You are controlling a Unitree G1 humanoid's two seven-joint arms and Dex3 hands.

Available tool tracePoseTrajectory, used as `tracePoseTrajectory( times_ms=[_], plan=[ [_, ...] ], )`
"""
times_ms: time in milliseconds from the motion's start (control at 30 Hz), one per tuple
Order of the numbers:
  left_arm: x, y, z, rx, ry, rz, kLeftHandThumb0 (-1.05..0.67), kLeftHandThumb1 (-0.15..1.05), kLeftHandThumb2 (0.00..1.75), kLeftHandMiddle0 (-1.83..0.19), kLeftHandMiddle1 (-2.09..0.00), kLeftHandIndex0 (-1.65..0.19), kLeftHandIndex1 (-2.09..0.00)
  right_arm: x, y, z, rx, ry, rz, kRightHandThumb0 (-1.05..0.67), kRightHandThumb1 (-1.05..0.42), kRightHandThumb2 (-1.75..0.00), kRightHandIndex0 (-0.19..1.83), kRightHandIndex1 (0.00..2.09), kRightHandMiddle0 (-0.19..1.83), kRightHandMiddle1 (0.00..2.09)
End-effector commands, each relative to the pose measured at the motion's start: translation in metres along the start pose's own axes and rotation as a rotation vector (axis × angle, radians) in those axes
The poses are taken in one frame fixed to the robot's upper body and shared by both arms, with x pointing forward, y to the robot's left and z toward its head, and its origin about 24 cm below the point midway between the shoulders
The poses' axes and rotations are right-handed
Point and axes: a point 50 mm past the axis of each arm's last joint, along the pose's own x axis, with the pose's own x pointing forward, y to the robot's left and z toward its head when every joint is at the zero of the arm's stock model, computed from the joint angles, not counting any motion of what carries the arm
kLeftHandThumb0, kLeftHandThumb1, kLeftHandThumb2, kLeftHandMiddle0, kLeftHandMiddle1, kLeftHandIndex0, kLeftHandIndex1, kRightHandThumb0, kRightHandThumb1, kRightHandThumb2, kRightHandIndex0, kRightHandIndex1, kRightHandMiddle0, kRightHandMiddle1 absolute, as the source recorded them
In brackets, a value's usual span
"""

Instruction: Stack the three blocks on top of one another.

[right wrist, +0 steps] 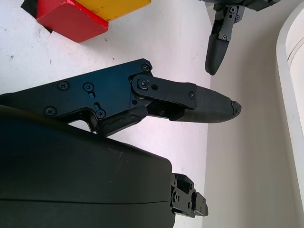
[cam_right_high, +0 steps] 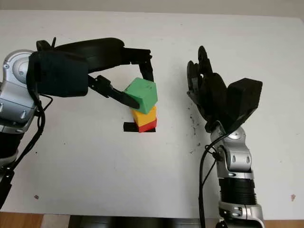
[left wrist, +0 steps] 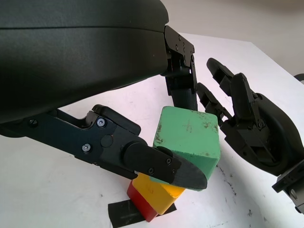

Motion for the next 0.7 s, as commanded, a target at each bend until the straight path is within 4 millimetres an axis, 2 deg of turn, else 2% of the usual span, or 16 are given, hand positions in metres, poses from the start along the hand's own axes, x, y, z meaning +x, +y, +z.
tracePoseTrajectory(
  times_ms=[0, 133, 233, 300, 367, 467, 667],
  plan=[
    [-0.002, 0.0055, 0.0034, 0.023, -0.011, 0.026, -0.54, 1.05, 0.2, -0.09, -0.05, -0.25, -1.51, -0.0026, 0.0, 0.0013, 0.009, -0.014, -0.006, -0.69, -1.05, -0.61, -0.19, 0.0, -0.19, 0.0],
    [-0.0014, 0.0043, 0.0008, 0.022, -0.007, 0.028, -0.57, 1.05, 0.16, -0.09, -0.05, -0.26, -1.47, -0.003, 0.0001, 0.0016, 0.008, -0.017, -0.007, -0.69, -1.05, -0.61, -0.19, 0.0, -0.19, 0.0],
    [-0.0012, 0.0038, -0.0004, 0.022, 0.004, 0.015, -0.63, 1.05, 0.1, -0.06, -0.05, -0.22, -1.17, -0.003, -0.0005, 0.0018, 0.007, -0.014, -0.008, -0.69, -1.05, -0.61, -0.19, 0.0, -0.19, 0.0],
    [-0.002, 0.0041, -0.0001, 0.025, 0.016, -0.008, -0.71, 1.05, 0.11, 0.0, -0.05, -0.2, -0.74, -0.0032, -0.0005, 0.0019, 0.01, -0.012, -0.01, -0.69, -1.05, -0.6, -0.19, 0.0, -0.19, 0.0],
    [-0.0025, 0.0043, 0.0005, 0.027, 0.023, -0.018, -0.75, 1.05, 0.12, 0.05, -0.05, -0.24, -0.39, -0.0033, -0.0004, 0.0019, 0.012, -0.012, -0.009, -0.68, -1.05, -0.6, -0.19, 0.0, -0.19, 0.0],
    [-0.0025, 0.0045, 0.0006, 0.023, 0.027, -0.023, -0.77, 1.05, 0.13, 0.07, -0.05, -0.26, -0.26, -0.0035, -0.0005, 0.0017, 0.014, -0.012, -0.009, -0.68, -1.05, -0.6, -0.19, 0.0, -0.19, 0.0],
    [-0.003, 0.0038, 0.001, 0.007, 0.014, -0.05, -0.78, 1.05, 0.13, 0.09, -0.04, -0.22, -0.18, -0.0038, -0.0002, 0.003, 0.017, -0.01, -0.014, -0.67, -1.05, -0.58, -0.19, 0.0, -0.19, 0.0]
  ],
)
